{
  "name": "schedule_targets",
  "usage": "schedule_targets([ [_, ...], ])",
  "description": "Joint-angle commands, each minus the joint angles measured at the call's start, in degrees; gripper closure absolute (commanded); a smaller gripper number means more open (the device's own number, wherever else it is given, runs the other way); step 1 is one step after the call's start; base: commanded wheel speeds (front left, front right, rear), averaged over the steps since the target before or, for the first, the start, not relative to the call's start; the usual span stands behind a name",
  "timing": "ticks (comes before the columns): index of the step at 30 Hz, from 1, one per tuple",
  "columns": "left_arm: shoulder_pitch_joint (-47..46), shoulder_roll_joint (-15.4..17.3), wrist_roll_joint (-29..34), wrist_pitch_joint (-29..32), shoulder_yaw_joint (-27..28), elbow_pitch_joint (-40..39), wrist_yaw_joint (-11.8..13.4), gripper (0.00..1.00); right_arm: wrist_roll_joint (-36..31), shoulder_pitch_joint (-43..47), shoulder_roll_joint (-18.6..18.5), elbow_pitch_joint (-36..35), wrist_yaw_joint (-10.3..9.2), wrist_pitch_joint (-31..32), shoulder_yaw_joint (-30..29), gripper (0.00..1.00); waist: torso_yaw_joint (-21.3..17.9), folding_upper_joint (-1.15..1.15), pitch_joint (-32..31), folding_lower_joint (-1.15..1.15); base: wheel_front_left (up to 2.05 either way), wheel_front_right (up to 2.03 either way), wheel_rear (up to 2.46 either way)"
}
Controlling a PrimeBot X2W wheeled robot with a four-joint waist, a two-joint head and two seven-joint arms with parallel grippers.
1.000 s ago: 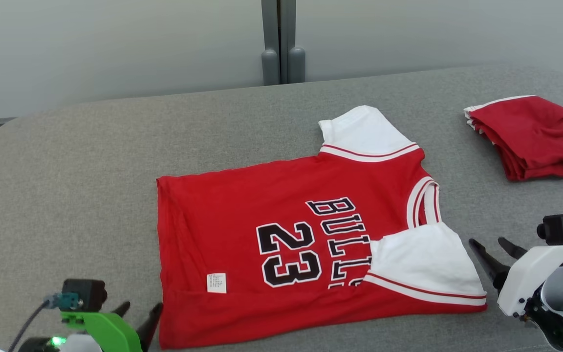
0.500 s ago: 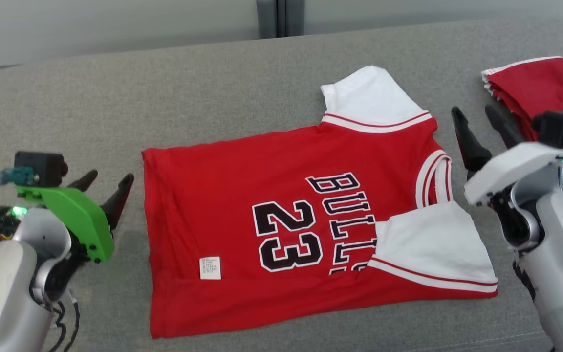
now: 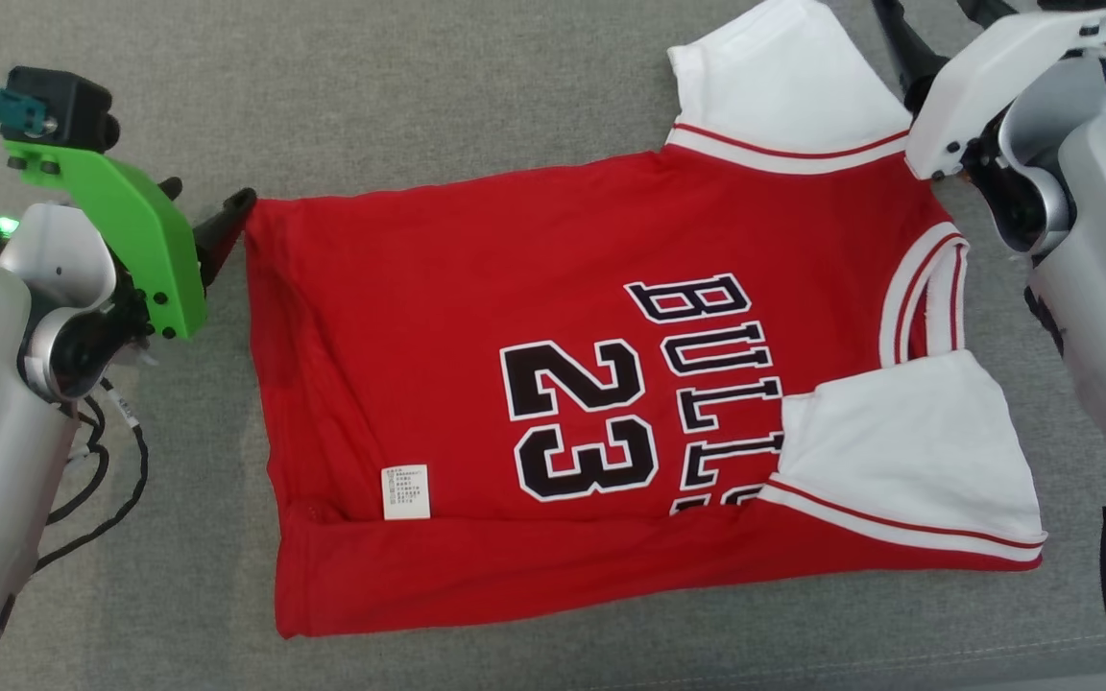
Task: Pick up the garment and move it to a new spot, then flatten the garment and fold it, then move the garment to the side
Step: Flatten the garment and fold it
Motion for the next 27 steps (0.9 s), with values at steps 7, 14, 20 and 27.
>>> schedule_targets([
  [7, -5.3, 0.0, -5.8, 4.0, -6.7, 0.1, -0.2, 0.0, 3.3, -7.2, -1.6, 8.3, -0.06, 1.3, 5.9, 0.0, 4.9, 0.0, 5.5, 0.0, 0.0, 0.0, 0.0],
  [14, -8.3, -0.4, -8.6, 6.1, -12.1, 0.5, -0.2, 0.0, 6.5, -11.8, -2.6, 14.0, -0.05, 3.4, 10.0, 0.0, 6.9, 0.0, 7.7, 0.0, 0.0, 0.0, 0.0],
  [20, -9.7, -0.7, -11.4, 5.9, -15.7, 0.6, -0.1, 0.0, 9.8, -13.4, -3.1, 16.5, -0.03, 9.8, 14.2, 0.0, 7.6, 0.0, 8.0, 0.0, 0.0, 0.0, 0.0],
  [27, -10.2, -0.4, -15.6, 6.7, -19.4, 0.9, -0.1, 0.0, 12.2, -14.9, -3.4, 16.0, -0.03, 11.6, 18.0, 0.33, 7.2, 0.0, 7.9, 0.0, 0.0, 0.0, 0.0],
])
